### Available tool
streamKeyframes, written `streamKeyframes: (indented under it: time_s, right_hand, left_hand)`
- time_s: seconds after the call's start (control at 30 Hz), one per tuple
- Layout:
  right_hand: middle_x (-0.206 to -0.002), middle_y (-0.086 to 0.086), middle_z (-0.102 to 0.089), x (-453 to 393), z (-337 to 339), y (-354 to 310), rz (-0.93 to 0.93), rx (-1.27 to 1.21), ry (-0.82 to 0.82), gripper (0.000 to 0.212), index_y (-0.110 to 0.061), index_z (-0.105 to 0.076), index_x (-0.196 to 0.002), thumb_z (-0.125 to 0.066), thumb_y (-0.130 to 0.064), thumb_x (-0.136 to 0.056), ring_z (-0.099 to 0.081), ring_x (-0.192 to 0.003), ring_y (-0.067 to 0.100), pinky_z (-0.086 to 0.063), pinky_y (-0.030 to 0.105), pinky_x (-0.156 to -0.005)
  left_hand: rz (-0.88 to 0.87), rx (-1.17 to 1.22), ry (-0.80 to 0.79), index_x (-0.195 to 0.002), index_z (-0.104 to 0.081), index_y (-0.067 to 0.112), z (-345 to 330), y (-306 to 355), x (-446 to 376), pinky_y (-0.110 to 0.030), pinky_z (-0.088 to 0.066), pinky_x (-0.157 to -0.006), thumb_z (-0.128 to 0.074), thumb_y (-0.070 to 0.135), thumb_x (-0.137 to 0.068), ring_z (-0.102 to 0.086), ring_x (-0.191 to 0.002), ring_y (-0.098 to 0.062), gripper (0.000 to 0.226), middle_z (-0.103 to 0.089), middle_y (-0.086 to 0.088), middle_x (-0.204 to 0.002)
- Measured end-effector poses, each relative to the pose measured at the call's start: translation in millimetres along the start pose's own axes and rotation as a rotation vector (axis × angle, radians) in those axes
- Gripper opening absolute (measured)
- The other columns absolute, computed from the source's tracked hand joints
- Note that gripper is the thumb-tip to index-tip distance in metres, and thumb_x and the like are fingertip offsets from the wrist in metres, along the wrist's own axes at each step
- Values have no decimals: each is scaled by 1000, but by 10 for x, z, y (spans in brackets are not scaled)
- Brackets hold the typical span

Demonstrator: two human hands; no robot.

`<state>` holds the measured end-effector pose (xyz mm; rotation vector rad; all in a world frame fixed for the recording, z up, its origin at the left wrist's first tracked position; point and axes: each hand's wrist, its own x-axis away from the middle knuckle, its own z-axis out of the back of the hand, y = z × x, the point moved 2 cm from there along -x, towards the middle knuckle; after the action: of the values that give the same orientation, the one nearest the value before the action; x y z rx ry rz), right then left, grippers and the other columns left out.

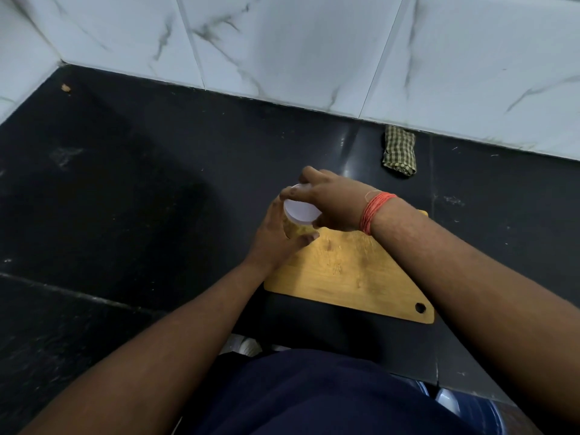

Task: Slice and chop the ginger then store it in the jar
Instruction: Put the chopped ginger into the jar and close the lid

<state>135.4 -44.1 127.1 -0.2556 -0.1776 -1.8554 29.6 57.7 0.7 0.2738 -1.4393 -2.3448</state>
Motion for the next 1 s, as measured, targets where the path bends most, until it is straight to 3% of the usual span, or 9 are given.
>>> streamKeyframes:
  time_s: [0.2,0.27,0.33,0.37,0.43,0.53,0.7,0.8,1.0]
  right_hand:
    - [-125,12,-51,-32,1,-89,-244,-14,-14,65,-18,-37,-141,-59,-52,-89,-58,-101,28,-49,34,-75]
    - [-104,6,-64,11,22,-57,-330,30,-92,50,-13,-55,-110,-48,-60,-93,-60,-83,23,-45,32,-64]
    - [-80,0,-62,99,111,-19,-328,83,-139,63,-14,-55,-78,-34,-73,-90,-58,-71,20,-43,32,-57]
    - [-78,-1,-60,138,144,7,-314,100,-122,67,-16,-57,-78,-30,-77,-87,-59,-72,19,-44,32,-57]
    - [-102,0,-61,170,153,42,-255,94,9,61,-20,-58,-111,-42,-73,-86,-61,-91,22,-50,35,-67]
    - [-141,1,-42,111,33,18,-74,-77,19,77,-26,-30,-149,-63,-54,-85,-48,-122,24,-51,40,-94]
    - [-136,5,-39,27,-57,-41,-103,-64,122,77,-17,-28,-151,-60,-50,-90,-47,-118,23,-45,32,-97]
    - [-133,6,-40,53,-138,-99,-163,-75,178,77,-12,-33,-147,-61,-53,-88,-50,-115,22,-46,31,-97]
    - [-131,8,-39,26,-247,-245,-316,-181,264,75,-7,-33,-143,-56,-55,-89,-47,-112,23,-45,32,-95]
  left_hand:
    - [24,38,-10,-153,-16,36,-12,-11,-2,-35,-43,-105,-81,56,-69,-41,-137,-11,108,-36,7,-154]
    - [35,41,1,-153,-18,35,-13,8,2,-34,-44,-102,-83,50,-70,-43,-135,-13,106,-38,5,-152]
    - [42,29,10,-152,-19,35,-10,2,7,-26,-41,-98,-86,43,-73,-42,-134,-12,103,-38,7,-151]
    - [37,29,12,-151,-19,36,-10,-7,7,-21,-39,-96,-86,42,-74,-41,-134,-10,102,-37,9,-151]
    - [27,45,13,-150,-20,37,-3,-3,11,-11,-35,-93,-86,40,-75,-39,-131,-3,101,-36,14,-150]
    - [9,37,-2,-153,-17,30,2,37,11,-6,-30,-94,-85,37,-77,-34,-130,1,102,-33,11,-150]
    - [23,19,-14,-154,-17,31,-17,7,13,-31,-43,-106,-80,59,-71,-38,-136,-6,109,-34,7,-155]
    - [23,38,3,-152,-20,35,-19,28,22,-41,-49,-104,-78,54,-68,-45,-133,-9,104,-40,10,-150]
    - [-15,37,27,-153,-24,27,-26,76,18,-42,-48,-107,-75,59,-70,-45,-134,-10,103,-41,7,-151]
